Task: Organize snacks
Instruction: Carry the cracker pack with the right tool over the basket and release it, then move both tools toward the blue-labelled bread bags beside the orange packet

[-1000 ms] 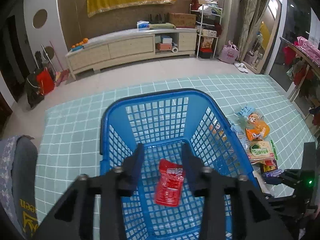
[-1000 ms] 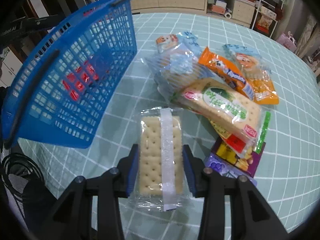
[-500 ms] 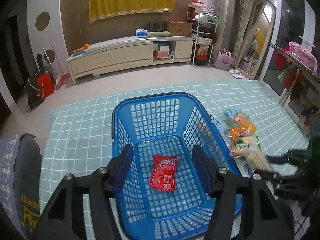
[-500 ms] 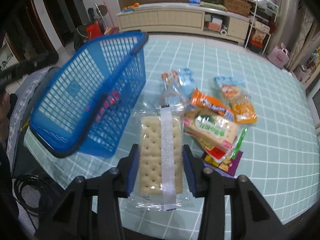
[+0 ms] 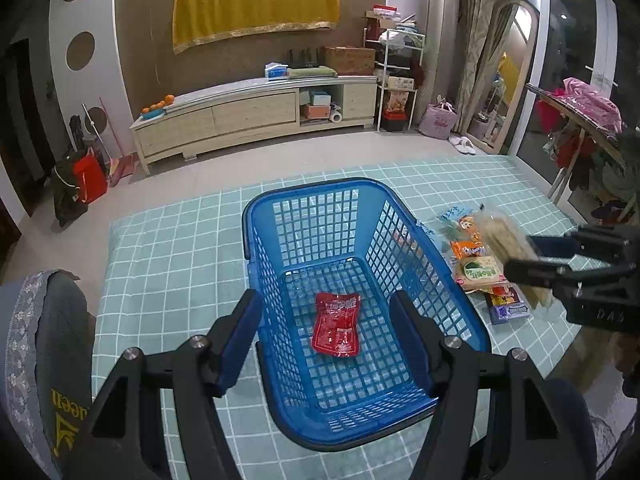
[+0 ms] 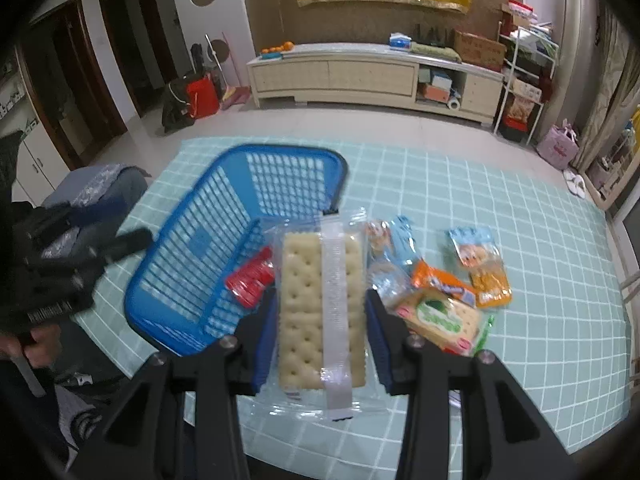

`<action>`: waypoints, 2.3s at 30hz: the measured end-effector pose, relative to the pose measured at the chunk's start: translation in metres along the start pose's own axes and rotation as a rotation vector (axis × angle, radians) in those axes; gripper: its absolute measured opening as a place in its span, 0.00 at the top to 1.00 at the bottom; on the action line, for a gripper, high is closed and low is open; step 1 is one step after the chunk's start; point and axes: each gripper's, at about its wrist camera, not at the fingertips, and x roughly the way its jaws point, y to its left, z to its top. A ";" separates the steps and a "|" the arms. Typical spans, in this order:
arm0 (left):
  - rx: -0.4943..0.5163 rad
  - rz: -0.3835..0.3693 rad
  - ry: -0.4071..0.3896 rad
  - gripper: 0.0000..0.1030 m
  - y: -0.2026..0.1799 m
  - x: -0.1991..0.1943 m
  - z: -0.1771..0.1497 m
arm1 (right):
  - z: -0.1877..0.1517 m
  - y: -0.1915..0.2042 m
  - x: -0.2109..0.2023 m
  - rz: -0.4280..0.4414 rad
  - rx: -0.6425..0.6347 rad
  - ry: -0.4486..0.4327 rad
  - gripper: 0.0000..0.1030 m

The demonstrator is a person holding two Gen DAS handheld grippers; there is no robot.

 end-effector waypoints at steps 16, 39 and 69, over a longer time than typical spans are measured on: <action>-0.069 -0.039 0.028 0.38 0.040 0.007 -0.013 | 0.021 0.066 0.043 -0.009 -0.015 0.083 0.55; -0.073 -0.035 0.062 0.38 0.029 0.010 -0.019 | 0.003 0.037 0.045 -0.090 0.104 0.108 0.18; 0.068 -0.115 0.062 0.30 -0.115 -0.001 0.023 | -0.020 -0.083 -0.052 -0.104 0.167 0.039 0.18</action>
